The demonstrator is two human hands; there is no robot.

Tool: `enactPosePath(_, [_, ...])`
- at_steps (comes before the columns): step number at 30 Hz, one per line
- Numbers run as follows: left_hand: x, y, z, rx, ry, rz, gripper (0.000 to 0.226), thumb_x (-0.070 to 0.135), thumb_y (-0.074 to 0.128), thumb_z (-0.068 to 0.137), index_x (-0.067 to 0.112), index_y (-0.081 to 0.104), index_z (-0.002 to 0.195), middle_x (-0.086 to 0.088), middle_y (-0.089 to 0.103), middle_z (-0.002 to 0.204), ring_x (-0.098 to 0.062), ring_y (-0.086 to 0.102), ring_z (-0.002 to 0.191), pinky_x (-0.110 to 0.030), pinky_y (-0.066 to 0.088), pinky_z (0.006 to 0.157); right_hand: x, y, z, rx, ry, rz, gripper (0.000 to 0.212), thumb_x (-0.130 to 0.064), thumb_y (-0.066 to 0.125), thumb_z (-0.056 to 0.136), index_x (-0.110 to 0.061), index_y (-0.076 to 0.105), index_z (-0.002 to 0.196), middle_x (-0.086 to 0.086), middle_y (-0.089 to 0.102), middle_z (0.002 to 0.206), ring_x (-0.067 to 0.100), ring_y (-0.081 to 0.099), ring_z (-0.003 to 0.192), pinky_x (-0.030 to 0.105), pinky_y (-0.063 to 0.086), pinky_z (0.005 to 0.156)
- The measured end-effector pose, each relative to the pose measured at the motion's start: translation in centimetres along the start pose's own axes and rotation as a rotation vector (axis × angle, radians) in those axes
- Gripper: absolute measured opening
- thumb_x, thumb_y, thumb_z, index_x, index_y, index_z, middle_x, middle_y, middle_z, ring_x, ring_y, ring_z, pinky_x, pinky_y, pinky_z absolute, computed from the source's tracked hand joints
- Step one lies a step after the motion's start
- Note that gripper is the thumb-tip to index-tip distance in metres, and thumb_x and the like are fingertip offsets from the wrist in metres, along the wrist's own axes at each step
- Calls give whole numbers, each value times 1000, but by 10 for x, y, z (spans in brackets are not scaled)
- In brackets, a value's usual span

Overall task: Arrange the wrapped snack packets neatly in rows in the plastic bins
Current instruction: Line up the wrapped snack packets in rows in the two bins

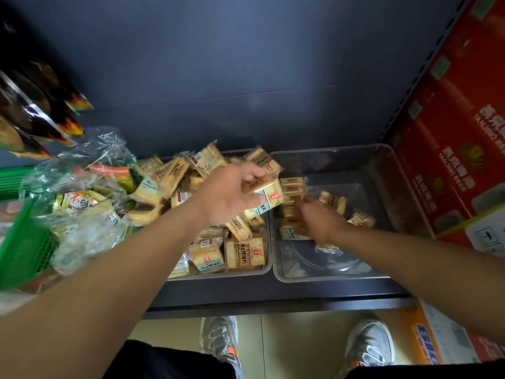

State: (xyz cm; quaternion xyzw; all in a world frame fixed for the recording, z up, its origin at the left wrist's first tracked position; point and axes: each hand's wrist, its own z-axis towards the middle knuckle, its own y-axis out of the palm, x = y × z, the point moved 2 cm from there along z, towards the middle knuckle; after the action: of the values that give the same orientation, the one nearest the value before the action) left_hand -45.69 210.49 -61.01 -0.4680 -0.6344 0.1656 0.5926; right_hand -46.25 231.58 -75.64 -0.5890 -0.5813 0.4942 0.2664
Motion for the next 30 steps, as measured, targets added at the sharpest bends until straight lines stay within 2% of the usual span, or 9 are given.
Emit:
enactPosePath(3, [3, 2, -2, 6, -15, 30, 51, 25, 74, 91, 29, 56, 138, 5, 59, 137, -15, 57, 119, -28, 39, 97, 6, -4, -8, -65, -21, 82, 18, -21, 75, 87, -19, 63, 101, 3, 57, 113, 24, 61, 104, 33, 50, 88])
enactPosePath(6, [7, 2, -5, 7, -12, 7, 47, 23, 75, 90, 30, 59, 134, 7, 60, 132, -13, 57, 115, -30, 42, 96, 16, -11, -19, -118, -59, 79, 8, -17, 70, 90, -12, 74, 94, 0, 68, 104, 21, 64, 103, 31, 51, 91])
enactPosePath(10, [15, 5, -5, 8, -2, 28, 52, 22, 77, 89, 28, 58, 137, 5, 61, 133, -15, 56, 121, -33, 44, 102, 11, -63, -40, 75, -45, 332, 36, -7, 67, 90, -14, 69, 125, -3, 68, 121, 14, 64, 109, 16, 43, 84])
enactPosePath(13, [25, 8, -3, -22, 9, 32, 53, 24, 79, 87, 29, 59, 136, 5, 61, 134, -16, 57, 121, -32, 41, 100, -10, -98, -55, 90, -110, 615, 63, -7, 76, 84, -26, 52, 140, -10, 61, 119, 11, 67, 99, 23, 54, 81])
enactPosePath(15, [32, 11, 0, -38, 27, 27, 55, 24, 81, 85, 28, 59, 136, 5, 63, 133, -15, 59, 120, -32, 42, 102, -22, -106, -57, 69, -163, 678, 69, -5, 80, 80, -27, 52, 138, -7, 60, 110, 11, 68, 87, 28, 57, 79])
enactPosePath(21, [28, 15, 2, -1, 49, 41, 52, 25, 79, 86, 25, 58, 134, 9, 66, 125, -10, 61, 112, -40, 48, 107, 1, -97, -52, 7, -113, 514, 41, -19, 86, 79, -20, 69, 116, -8, 68, 104, 4, 65, 85, 24, 52, 81])
enactPosePath(25, [10, 2, -1, 47, 23, 72, 39, 26, 72, 92, 28, 61, 129, 12, 65, 122, -9, 60, 112, -40, 47, 107, 19, -56, -42, -43, -55, 402, 30, -11, 84, 75, -13, 68, 101, -5, 68, 95, 17, 65, 88, 22, 48, 71])
enactPosePath(27, [3, -2, -2, 50, 15, 65, 37, 25, 71, 94, 26, 62, 129, 11, 65, 121, -9, 60, 112, -37, 47, 107, 18, -31, -33, -86, -55, 282, 29, -14, 82, 79, -14, 65, 102, -8, 63, 93, 14, 61, 88, 19, 45, 67])
enactPosePath(30, [-2, -1, -1, 42, 19, 66, 37, 28, 70, 95, 25, 61, 131, 11, 65, 120, -8, 60, 112, -34, 48, 106, 15, -2, -17, -104, -60, 74, 35, -22, 79, 81, -19, 61, 111, 1, 64, 106, 22, 62, 98, 30, 50, 77])
